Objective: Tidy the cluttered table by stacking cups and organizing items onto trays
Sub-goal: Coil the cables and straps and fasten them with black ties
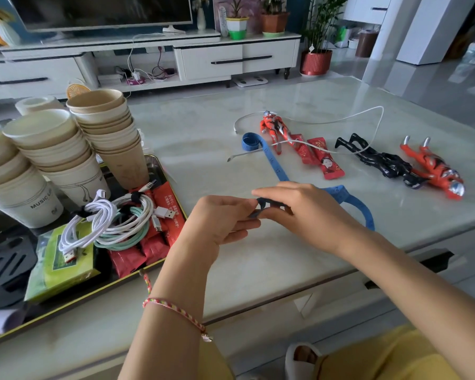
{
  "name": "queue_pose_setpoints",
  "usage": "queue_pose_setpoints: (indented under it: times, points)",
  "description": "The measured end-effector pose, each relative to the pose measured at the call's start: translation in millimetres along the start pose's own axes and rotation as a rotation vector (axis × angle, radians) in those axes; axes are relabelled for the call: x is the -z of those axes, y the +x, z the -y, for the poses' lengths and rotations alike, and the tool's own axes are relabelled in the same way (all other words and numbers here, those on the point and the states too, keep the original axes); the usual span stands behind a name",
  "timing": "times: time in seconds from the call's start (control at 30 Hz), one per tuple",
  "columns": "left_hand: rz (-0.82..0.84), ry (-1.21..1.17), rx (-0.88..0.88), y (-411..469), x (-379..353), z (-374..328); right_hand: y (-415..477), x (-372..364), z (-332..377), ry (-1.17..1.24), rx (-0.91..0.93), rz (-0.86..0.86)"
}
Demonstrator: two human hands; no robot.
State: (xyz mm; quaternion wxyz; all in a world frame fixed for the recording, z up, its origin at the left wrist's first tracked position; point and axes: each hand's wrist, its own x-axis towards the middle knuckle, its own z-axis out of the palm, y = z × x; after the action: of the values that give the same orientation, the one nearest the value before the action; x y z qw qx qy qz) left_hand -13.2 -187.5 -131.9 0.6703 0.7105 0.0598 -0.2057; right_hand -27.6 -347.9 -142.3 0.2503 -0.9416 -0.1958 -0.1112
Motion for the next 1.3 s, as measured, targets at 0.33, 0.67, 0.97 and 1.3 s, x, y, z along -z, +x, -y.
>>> queue_pose_setpoints:
  times: [0.33,0.67,0.97,1.3]
  points:
    - [-0.038,-0.484,0.17,-1,-7,-3,0,-12,16,-0.087,-0.02,-0.148]
    - [-0.037,-0.168,0.069,1,-1,1,1,0,1,0.04,0.043,-0.017]
    - [-0.062,-0.522,-0.001,3,-5,0,1,-4,8,0.071,-0.024,-0.168]
    - [-0.054,-0.583,0.159,2,-15,1,2,-12,13,0.166,-0.107,-0.071]
